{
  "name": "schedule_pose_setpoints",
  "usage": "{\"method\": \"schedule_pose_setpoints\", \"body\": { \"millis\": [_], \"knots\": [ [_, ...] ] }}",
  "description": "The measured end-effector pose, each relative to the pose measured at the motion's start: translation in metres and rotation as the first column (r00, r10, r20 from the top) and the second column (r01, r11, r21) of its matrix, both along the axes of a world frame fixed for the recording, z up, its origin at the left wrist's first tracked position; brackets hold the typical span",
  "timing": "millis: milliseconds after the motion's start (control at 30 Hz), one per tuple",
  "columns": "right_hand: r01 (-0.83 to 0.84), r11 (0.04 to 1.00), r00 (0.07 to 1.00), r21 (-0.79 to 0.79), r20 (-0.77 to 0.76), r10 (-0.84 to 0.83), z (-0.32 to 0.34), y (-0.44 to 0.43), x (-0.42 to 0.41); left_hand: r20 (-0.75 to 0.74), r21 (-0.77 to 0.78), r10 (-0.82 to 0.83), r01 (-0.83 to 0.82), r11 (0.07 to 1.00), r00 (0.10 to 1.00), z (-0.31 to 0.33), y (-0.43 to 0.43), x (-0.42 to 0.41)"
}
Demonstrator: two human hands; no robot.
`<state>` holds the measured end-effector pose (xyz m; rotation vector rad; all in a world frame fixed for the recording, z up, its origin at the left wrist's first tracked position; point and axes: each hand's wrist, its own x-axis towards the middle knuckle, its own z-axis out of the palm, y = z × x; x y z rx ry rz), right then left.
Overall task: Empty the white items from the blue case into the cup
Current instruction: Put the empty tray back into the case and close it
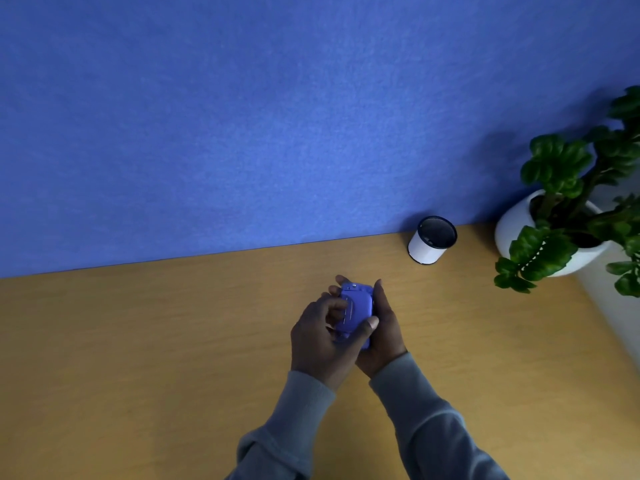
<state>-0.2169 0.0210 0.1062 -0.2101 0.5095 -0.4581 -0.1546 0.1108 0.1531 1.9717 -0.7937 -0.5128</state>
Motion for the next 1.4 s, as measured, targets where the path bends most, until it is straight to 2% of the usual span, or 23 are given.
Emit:
{"method": "schedule_pose_setpoints", "body": {
  "millis": [100, 200, 267, 367, 500, 667, 767, 933, 1033, 1300, 1400],
  "knots": [
    [0.081, 0.997, 0.996, 0.000, -0.037, -0.081, 0.003, -0.007, -0.002, -0.150, -0.097, 0.107, -0.122, 0.988, 0.983, -0.008, 0.008, -0.005],
    [0.169, 0.986, 0.982, -0.004, -0.087, -0.169, 0.006, -0.012, -0.004, -0.390, -0.061, 0.157, -0.195, 0.979, 0.907, -0.019, 0.015, -0.011],
    [0.208, 0.978, 0.973, 0.006, -0.106, -0.206, 0.007, -0.014, -0.004, -0.589, -0.068, 0.139, -0.220, 0.973, 0.796, -0.022, 0.015, -0.016],
    [0.238, 0.971, 0.964, 0.003, -0.123, -0.236, 0.008, -0.014, -0.006, -0.818, -0.089, 0.120, -0.330, 0.940, 0.563, -0.021, 0.013, -0.021],
    [0.247, 0.969, 0.958, 0.011, -0.154, -0.243, 0.010, -0.012, -0.007, -0.935, -0.053, 0.104, -0.424, 0.904, 0.339, -0.022, 0.015, -0.017],
    [0.222, 0.974, 0.953, -0.055, -0.197, -0.228, 0.016, -0.007, -0.014, -0.985, -0.004, 0.082, -0.499, 0.867, 0.149, -0.022, 0.015, -0.005],
    [0.198, 0.972, 0.954, -0.128, -0.202, -0.221, 0.017, -0.001, -0.020, -0.987, 0.006, 0.088, -0.523, 0.853, 0.131, -0.023, 0.015, 0.003],
    [0.190, 0.969, 0.951, -0.159, -0.218, -0.222, 0.014, 0.006, -0.026, -0.976, -0.051, 0.066, -0.515, 0.856, 0.207, -0.027, 0.017, 0.016],
    [0.214, 0.965, 0.950, -0.149, -0.199, -0.241, 0.012, 0.009, -0.028, -0.974, -0.072, 0.051, -0.512, 0.856, 0.223, -0.030, 0.017, 0.019],
    [0.326, 0.937, 0.910, -0.124, -0.228, -0.347, 0.010, 0.010, -0.023, -0.981, -0.164, -0.089, -0.494, 0.854, 0.173, -0.037, 0.020, 0.009],
    [0.334, 0.933, 0.901, -0.137, -0.244, -0.358, 0.011, 0.011, -0.023, -0.966, -0.199, -0.100, -0.437, 0.877, 0.238, -0.038, 0.020, 0.009]
  ]
}}
